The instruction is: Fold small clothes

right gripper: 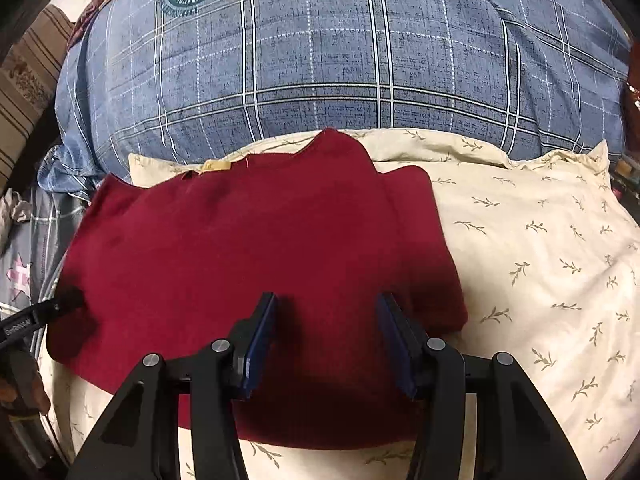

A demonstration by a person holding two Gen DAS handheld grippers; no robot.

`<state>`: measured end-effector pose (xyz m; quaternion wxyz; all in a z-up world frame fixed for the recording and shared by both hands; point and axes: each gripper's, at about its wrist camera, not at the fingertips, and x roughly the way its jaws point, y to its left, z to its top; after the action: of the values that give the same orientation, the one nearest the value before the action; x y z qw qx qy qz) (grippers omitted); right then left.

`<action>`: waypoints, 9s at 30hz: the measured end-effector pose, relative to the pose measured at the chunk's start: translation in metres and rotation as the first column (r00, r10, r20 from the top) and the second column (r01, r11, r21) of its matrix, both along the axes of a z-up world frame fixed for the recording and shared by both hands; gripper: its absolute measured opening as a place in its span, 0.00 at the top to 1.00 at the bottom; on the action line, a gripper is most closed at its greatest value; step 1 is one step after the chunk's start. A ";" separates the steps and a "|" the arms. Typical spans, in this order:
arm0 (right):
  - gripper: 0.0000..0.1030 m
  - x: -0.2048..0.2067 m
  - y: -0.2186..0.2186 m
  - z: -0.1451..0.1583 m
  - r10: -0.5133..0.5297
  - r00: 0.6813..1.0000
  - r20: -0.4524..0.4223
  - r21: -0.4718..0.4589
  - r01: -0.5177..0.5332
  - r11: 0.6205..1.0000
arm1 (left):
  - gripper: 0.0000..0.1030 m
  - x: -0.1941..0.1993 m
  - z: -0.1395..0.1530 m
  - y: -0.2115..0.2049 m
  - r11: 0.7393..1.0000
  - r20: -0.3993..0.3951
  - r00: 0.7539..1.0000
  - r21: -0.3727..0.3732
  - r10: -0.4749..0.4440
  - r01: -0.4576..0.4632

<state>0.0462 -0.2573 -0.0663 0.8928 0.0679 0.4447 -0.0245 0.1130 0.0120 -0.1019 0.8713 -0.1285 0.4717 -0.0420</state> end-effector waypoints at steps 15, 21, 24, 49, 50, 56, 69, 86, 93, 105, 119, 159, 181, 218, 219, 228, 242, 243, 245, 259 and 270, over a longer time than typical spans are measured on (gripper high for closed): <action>0.43 0.039 0.075 0.043 0.188 0.979 0.080 0.193 -0.200 0.961 | 0.07 -0.030 0.015 0.029 0.998 0.012 0.998 -0.038 0.057 -0.057; 0.55 0.111 0.164 0.033 0.341 0.940 0.015 0.132 -0.340 0.931 | 0.07 -0.023 0.006 0.035 0.997 -0.034 0.997 -0.036 0.074 -0.075; 0.60 0.138 0.194 0.013 0.370 0.928 -0.039 0.121 -0.363 0.924 | 0.07 -0.015 0.002 0.036 0.996 -0.049 0.996 -0.042 0.075 -0.077; 0.21 0.182 0.282 -0.041 0.505 0.819 -0.272 0.028 -0.518 0.855 | 0.06 -0.007 -0.005 0.034 0.994 -0.057 0.993 -0.028 0.103 -0.104; 0.22 0.182 0.284 -0.044 0.508 0.815 -0.279 -0.001 -0.529 0.848 | 0.06 -0.006 -0.006 0.034 0.994 -0.057 0.993 -0.026 0.102 -0.104; 0.60 0.167 0.282 -0.039 0.529 0.822 -0.209 -0.068 -0.552 0.831 | 0.06 -0.005 -0.007 0.032 0.994 -0.055 0.993 -0.013 0.103 -0.104; 0.84 0.161 0.223 0.016 0.494 0.867 -0.063 0.176 -0.477 0.861 | 0.32 0.014 -0.007 0.029 0.985 -0.002 0.999 -0.163 0.049 -0.049; 0.30 0.174 0.251 0.000 0.532 0.822 -0.202 0.206 -0.495 0.844 | 0.76 -0.002 0.011 0.014 0.987 0.086 0.995 -0.145 -0.054 0.066; 0.81 0.167 0.250 -0.014 0.507 0.839 -0.201 0.114 -0.494 0.862 | 0.49 -0.006 0.011 0.020 0.993 0.052 0.998 -0.113 -0.030 0.035; 0.85 0.156 0.208 0.016 0.491 0.865 -0.105 0.199 -0.466 0.862 | 0.44 -0.010 0.013 0.014 0.996 0.059 0.998 -0.087 -0.025 0.030; 0.85 0.156 0.203 0.009 0.480 0.872 -0.099 0.232 -0.449 0.863 | 0.71 -0.012 0.013 0.014 0.992 0.066 0.996 -0.114 -0.055 0.062; 0.87 0.135 -0.015 0.070 0.194 0.981 -0.003 0.227 -0.188 0.956 | 0.83 -0.027 0.069 -0.170 0.885 0.135 0.896 -0.151 -0.424 0.441; 0.47 0.081 -0.030 0.009 0.135 0.980 -0.148 0.317 -0.082 0.945 | 0.30 -0.080 0.060 -0.069 0.926 0.075 0.926 -0.054 -0.369 0.373; 0.68 0.117 0.015 0.049 0.226 0.974 0.019 0.027 -0.226 0.974 | 0.19 -0.021 0.029 -0.115 0.936 0.096 0.934 -0.043 -0.343 0.348; 0.68 0.131 0.021 0.043 0.242 0.970 -0.008 0.028 -0.242 0.970 | 0.18 -0.020 0.028 -0.115 0.936 0.095 0.935 -0.046 -0.342 0.348; 0.69 0.207 0.061 -0.023 0.286 0.946 -0.156 0.078 -0.277 0.958 | 0.17 -0.012 0.023 -0.111 0.943 0.080 0.943 -0.058 -0.323 0.328; 0.55 0.062 -0.031 0.015 0.099 0.992 -0.082 -0.038 -0.103 0.994 | 0.14 -0.015 0.022 -0.116 0.943 0.090 0.941 -0.045 -0.325 0.330; 0.52 0.061 -0.039 0.000 0.071 0.992 -0.100 -0.017 -0.074 0.997 | 0.14 -0.016 0.022 -0.117 0.942 0.090 0.940 -0.045 -0.329 0.334; 0.51 0.056 -0.048 -0.003 0.035 0.998 -0.061 0.050 -0.032 0.998 | 0.15 -0.016 0.024 -0.116 0.940 0.097 0.938 -0.047 -0.333 0.338; 0.15 0.080 -0.091 -0.024 0.019 0.999 -0.032 0.379 -0.005 0.926 | 0.09 0.024 -0.001 -0.117 0.890 0.056 0.930 -0.272 -0.364 0.365; 0.63 0.059 -0.056 0.019 0.096 0.994 0.044 0.389 -0.106 0.915 | 0.43 0.002 0.040 -0.081 0.866 0.082 0.909 -0.280 -0.409 0.415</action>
<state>0.1054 -0.3129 -0.0476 0.8667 0.2217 0.4328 0.1117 0.1154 -0.0693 -0.0623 0.8183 -0.1513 0.4683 -0.2969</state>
